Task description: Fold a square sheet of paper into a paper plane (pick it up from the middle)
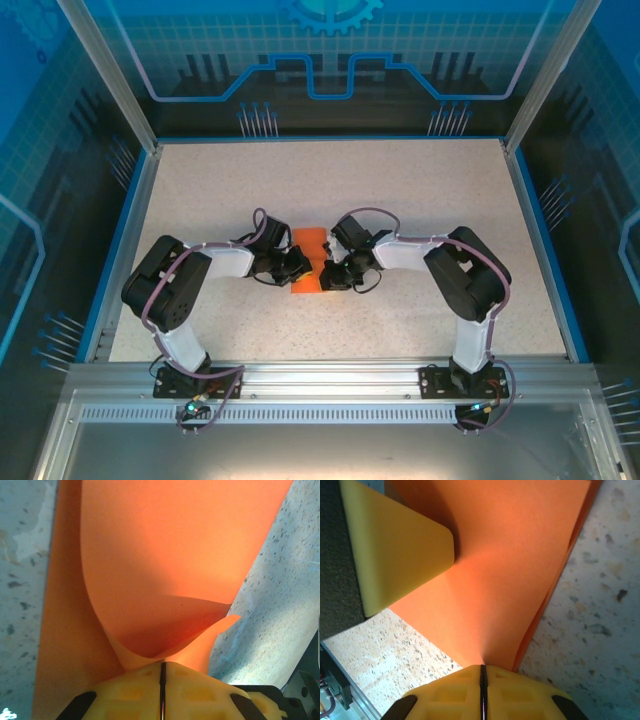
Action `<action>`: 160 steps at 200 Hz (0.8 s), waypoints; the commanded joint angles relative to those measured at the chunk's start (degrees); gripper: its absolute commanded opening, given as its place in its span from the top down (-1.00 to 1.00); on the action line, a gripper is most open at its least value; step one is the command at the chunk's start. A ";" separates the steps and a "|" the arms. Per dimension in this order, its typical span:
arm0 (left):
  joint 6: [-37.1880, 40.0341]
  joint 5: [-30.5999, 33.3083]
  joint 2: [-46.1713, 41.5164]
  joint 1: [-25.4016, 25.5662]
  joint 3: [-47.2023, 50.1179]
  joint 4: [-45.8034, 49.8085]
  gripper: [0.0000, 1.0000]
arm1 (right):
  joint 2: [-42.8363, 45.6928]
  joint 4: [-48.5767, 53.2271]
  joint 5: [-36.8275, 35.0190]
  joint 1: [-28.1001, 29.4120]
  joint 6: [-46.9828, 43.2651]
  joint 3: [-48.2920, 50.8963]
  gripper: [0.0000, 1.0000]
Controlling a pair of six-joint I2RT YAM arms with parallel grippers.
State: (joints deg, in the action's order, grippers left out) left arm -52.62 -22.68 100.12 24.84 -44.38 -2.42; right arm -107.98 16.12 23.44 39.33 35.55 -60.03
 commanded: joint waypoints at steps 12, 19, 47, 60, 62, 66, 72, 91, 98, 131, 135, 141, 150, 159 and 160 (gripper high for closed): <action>-0.82 4.04 0.58 0.20 1.39 3.68 0.77 | 3.77 3.28 1.32 -0.76 -1.18 -2.15 0.78; -0.82 4.07 0.58 0.17 1.45 3.73 0.77 | 3.33 3.25 1.34 -0.75 -1.18 -2.94 0.78; -0.81 4.12 0.51 0.12 1.40 3.60 0.77 | -0.03 2.90 0.78 -0.70 -1.36 -5.34 0.78; -0.81 4.04 0.45 0.21 1.31 3.59 0.77 | -1.38 2.84 0.68 -0.58 -1.36 -6.12 0.78; -0.77 4.00 0.46 0.14 1.29 3.63 0.77 | -1.58 2.86 0.72 -0.57 -1.36 -6.21 0.78; -0.81 4.02 0.40 0.14 1.30 3.62 0.77 | -1.93 2.80 0.73 -0.64 -1.29 -6.31 0.78; -0.82 3.99 0.42 0.14 1.21 3.64 0.77 | -2.28 2.94 0.65 -0.57 -1.23 -6.33 0.78; -0.90 4.04 0.16 0.14 1.07 3.59 0.77 | -3.24 3.48 0.09 -0.56 -1.27 -5.69 0.78; -0.90 4.04 0.01 0.21 0.96 3.60 0.77 | -3.37 3.75 -0.35 -0.56 -1.36 -5.20 0.78; -0.95 4.20 -0.43 0.21 0.65 3.38 0.77 | -3.25 5.62 -1.58 -0.70 -1.87 -1.80 0.79; -0.95 4.28 -0.55 0.16 0.55 3.28 0.77 | -3.15 5.83 -1.62 -0.66 -1.89 -1.38 0.79; -0.93 4.37 -0.73 0.21 0.49 3.26 0.77 | -2.96 6.15 -1.64 -0.75 -2.04 -0.81 0.79; -0.69 4.61 -1.06 0.20 0.28 3.08 0.77 | -2.61 6.74 -1.80 -0.77 -2.30 -0.32 0.79; -0.39 4.87 -1.24 0.19 0.01 2.86 0.76 | -2.37 7.20 -1.90 -0.84 -2.50 0.11 0.79; -0.34 4.91 -1.24 0.20 -0.04 2.86 0.76 | -2.34 7.23 -1.90 -0.84 -2.55 0.10 0.79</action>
State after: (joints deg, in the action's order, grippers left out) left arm -52.62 -22.09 99.90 24.99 -44.38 -2.37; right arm -110.45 17.50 22.96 39.13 34.44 -62.98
